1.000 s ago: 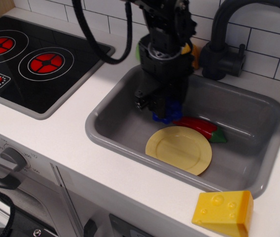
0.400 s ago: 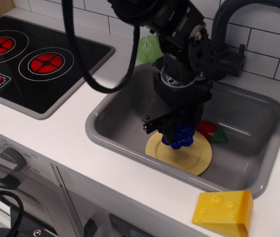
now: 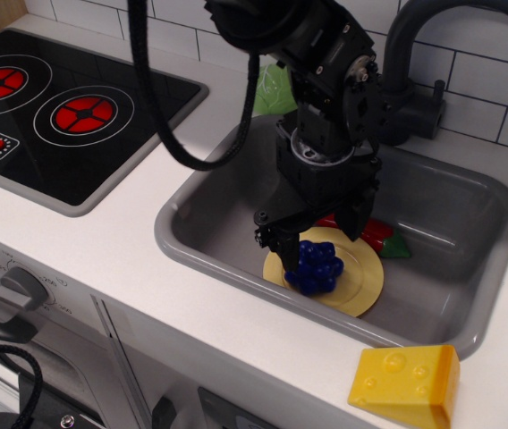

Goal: Put blueberries on plate sink

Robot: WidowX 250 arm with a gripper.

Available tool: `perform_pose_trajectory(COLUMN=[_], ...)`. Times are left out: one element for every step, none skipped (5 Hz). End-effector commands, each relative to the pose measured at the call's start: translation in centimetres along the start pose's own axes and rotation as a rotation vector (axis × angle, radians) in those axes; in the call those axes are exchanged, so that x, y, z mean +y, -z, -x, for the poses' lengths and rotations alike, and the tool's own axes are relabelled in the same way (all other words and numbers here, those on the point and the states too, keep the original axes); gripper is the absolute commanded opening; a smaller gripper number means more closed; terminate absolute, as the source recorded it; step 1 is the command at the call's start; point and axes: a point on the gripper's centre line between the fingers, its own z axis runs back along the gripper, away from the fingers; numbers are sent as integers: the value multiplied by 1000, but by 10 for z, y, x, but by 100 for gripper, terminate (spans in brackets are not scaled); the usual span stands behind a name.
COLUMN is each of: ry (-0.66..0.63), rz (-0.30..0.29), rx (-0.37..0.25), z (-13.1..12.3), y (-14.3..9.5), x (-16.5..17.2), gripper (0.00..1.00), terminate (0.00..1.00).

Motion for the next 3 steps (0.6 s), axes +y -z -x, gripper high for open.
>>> perform_pose_trajectory(ry=[64,64,64], rz=[158,158,158], rx=[0,0,0], z=[-13,-13,-13], y=[-58,-58,-58], x=[-19,-19,-19], gripper=[100,100,100], terminate=[0,0,100])
